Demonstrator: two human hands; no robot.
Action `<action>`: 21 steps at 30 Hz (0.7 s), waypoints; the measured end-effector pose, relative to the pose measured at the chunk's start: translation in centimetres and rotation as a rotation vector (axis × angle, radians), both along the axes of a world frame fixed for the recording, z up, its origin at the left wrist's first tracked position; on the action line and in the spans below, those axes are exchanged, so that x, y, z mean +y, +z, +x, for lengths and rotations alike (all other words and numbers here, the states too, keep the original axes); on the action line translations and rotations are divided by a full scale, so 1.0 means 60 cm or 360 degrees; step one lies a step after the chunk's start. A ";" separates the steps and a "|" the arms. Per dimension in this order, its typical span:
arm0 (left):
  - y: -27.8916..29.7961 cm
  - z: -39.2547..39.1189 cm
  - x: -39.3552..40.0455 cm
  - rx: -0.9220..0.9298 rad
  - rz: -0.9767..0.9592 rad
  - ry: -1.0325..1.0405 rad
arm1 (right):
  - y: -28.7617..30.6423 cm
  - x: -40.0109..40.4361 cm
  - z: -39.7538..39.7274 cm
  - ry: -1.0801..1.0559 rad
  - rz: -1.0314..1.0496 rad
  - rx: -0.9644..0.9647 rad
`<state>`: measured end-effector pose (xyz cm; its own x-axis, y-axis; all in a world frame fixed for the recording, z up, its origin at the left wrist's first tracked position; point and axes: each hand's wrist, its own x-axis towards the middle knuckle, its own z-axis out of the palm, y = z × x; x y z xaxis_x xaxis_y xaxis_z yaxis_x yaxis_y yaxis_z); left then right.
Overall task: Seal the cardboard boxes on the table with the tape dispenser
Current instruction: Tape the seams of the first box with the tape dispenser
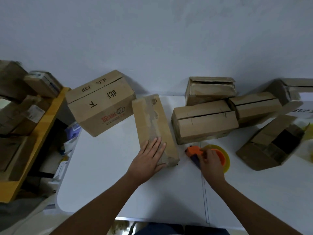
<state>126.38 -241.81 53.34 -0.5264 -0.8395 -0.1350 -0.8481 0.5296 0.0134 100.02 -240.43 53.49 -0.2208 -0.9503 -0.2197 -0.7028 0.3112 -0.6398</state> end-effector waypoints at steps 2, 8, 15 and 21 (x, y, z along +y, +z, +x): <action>-0.001 0.004 -0.006 0.0015 0.0024 -0.0048 | -0.015 -0.001 -0.030 -0.0003 0.0105 0.0216; 0.004 0.009 -0.015 0.0014 0.0068 -0.0092 | -0.028 0.006 -0.045 0.0151 0.0731 0.0287; 0.003 0.009 -0.014 0.0082 0.0071 -0.0042 | 0.001 0.004 -0.067 0.0450 0.0282 0.0342; 0.032 -0.007 -0.012 0.0501 0.0330 0.0139 | 0.059 0.023 -0.075 0.0289 0.0233 -0.0193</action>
<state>125.96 -242.55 55.27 -0.4969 -0.8548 -0.1494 -0.8271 0.4145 0.3795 95.52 -239.05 57.05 -0.0130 -0.9280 -0.3723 -0.6766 0.2823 -0.6800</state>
